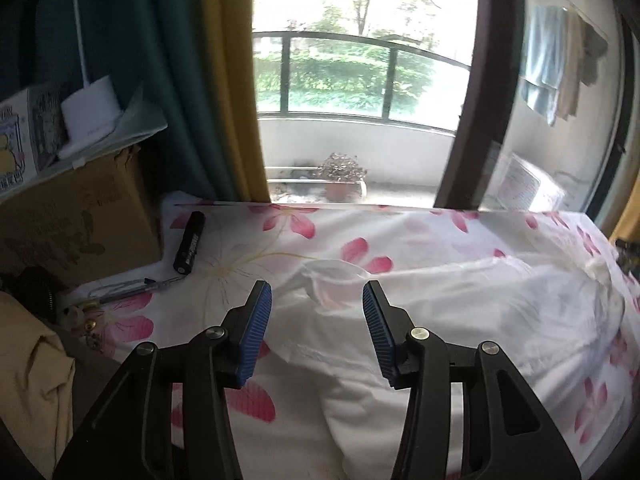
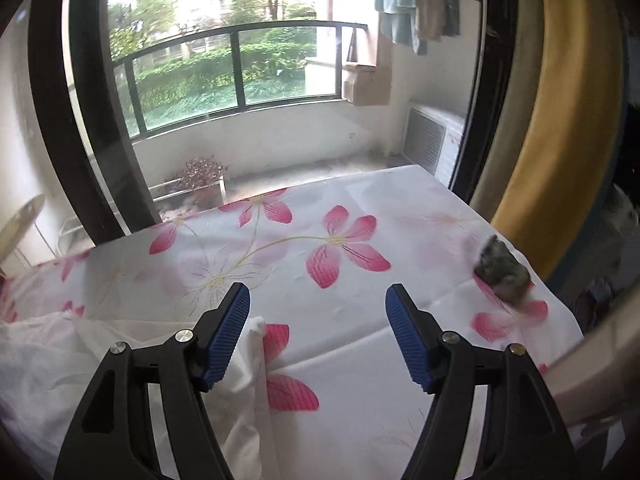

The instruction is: Fold large clothes

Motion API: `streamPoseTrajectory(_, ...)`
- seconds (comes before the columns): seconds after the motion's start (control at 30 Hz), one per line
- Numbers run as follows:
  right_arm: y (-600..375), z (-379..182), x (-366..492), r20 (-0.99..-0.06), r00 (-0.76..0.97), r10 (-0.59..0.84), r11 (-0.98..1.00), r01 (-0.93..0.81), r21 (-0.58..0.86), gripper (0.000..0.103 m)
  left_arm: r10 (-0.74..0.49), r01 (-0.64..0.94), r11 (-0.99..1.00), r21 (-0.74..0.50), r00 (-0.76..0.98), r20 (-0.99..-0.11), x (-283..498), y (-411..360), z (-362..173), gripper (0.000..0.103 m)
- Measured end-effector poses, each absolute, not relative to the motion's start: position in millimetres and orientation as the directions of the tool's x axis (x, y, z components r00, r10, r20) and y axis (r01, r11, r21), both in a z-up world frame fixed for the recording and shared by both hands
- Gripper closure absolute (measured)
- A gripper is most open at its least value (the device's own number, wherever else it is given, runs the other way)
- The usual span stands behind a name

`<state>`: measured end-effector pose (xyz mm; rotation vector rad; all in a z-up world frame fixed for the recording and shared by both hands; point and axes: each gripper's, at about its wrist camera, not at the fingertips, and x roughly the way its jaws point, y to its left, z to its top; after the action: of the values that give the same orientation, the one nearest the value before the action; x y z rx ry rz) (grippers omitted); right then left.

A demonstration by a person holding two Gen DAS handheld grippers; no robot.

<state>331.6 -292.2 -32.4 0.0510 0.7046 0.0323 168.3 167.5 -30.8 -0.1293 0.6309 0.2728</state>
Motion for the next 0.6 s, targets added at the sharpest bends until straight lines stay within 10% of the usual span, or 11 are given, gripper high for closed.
streamPoseTrajectory(0.6,-118,-72,197,-0.685,0.633,0.360,0.709,-0.663,-0.240,0.033,-0.032,0.085,0.995,0.045,0.736,-0.677,168,63,-63,0.051)
